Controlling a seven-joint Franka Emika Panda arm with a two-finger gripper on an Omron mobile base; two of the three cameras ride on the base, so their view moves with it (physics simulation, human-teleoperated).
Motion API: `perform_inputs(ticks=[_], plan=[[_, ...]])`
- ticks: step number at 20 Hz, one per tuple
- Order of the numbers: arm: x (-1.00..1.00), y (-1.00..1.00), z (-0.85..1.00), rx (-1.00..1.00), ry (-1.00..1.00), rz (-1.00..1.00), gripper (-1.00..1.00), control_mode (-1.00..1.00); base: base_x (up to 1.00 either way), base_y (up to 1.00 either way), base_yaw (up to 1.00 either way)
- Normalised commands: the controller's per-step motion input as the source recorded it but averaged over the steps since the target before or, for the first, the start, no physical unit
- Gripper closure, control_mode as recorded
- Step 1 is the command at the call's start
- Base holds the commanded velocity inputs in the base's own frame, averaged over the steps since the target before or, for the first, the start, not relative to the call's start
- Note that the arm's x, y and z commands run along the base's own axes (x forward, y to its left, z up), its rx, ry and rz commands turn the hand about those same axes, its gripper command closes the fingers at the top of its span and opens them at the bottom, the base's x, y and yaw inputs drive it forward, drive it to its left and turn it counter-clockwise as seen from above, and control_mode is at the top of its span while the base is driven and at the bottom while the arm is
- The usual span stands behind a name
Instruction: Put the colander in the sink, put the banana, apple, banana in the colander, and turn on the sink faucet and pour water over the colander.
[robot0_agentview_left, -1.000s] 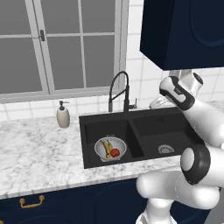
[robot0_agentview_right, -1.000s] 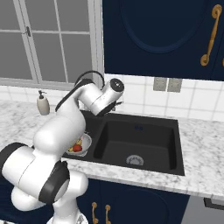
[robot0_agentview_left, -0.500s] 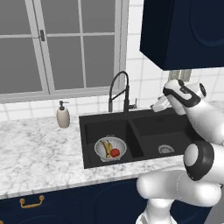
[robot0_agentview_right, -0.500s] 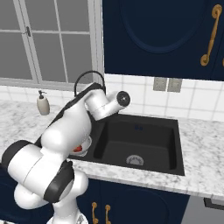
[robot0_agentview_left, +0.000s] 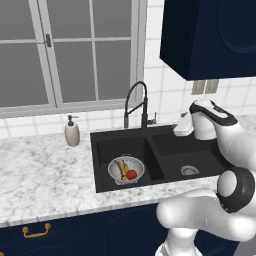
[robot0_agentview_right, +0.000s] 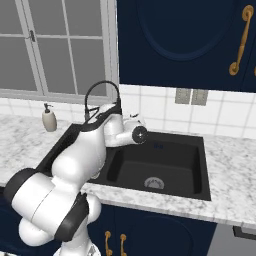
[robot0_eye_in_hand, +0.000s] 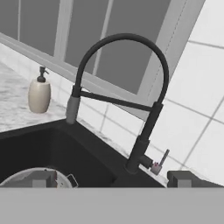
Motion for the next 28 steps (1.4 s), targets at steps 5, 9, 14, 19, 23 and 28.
perform_inputs(ticks=[5,9,14,19,23,28], plan=[[0.00,0.02,-0.16,-0.04,0.00,0.00,-1.00,-1.00,0.00,0.00,0.00],[0.13,0.00,-0.11,0.00,0.00,0.00,-1.00,-1.00,0.00,0.00,0.00],[0.51,0.00,-0.21,0.00,0.00,-0.06,-1.00,-1.00,0.00,0.00,0.00],[0.37,0.00,-0.04,0.10,-0.14,0.00,-1.00,-1.00,0.00,0.00,0.00],[0.24,0.00,-0.25,0.11,-0.15,0.00,-1.00,-1.00,0.00,0.00,0.00],[0.31,0.01,-0.21,0.02,-0.04,-0.01,-1.00,-1.00,0.00,0.00,0.00]])
